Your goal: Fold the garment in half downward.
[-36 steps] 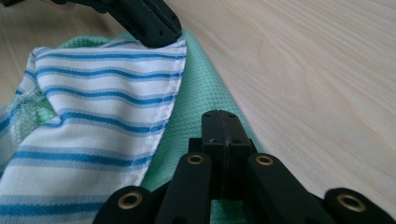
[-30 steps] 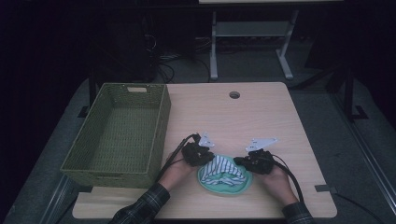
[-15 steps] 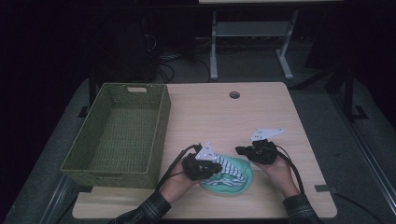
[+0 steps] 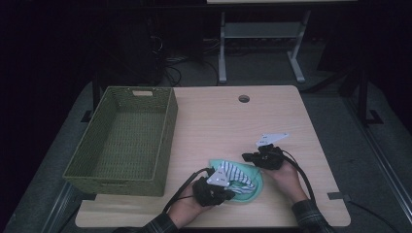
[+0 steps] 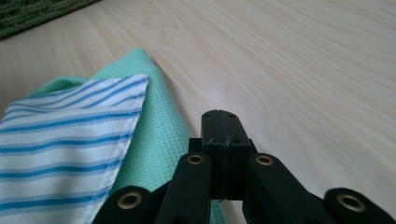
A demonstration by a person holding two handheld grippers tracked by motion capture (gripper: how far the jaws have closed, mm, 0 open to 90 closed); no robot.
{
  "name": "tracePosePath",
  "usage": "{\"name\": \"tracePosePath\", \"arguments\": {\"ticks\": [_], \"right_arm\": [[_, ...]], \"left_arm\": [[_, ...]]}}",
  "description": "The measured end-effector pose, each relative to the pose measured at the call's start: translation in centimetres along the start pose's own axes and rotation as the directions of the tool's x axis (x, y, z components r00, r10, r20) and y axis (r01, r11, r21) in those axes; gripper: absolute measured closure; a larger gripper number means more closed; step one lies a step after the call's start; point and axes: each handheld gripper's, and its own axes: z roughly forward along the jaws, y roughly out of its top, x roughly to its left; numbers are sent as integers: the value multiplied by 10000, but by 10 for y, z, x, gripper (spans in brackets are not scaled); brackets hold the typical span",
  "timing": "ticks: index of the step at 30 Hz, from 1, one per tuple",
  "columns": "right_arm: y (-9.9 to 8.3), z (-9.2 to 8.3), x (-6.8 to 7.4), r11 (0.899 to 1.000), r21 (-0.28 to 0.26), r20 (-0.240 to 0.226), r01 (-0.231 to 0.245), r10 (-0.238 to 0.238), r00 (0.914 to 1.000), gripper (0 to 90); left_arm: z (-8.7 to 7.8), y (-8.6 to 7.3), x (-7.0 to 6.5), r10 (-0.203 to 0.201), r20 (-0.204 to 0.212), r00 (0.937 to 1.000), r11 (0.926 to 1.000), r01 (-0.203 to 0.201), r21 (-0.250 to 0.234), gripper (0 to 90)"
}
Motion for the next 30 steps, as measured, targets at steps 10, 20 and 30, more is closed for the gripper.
{"name": "tracePosePath", "arguments": {"ticks": [10,20,30], "right_arm": [[-4,9,3,9987,454,-108,221,-216,9997,900],[-7,11,5,9970,734,-111,253,-245,9996,900],[-11,6,5,9958,888,-40,203,-201,9998,900]], "left_arm": [[15,-6,3,284,-392,9988,9967,-253,771,898],[12,-9,14,86,-794,9968,9961,-15,883,898],[6,-11,29,-93,-1161,9932,9946,211,1015,897]]}}
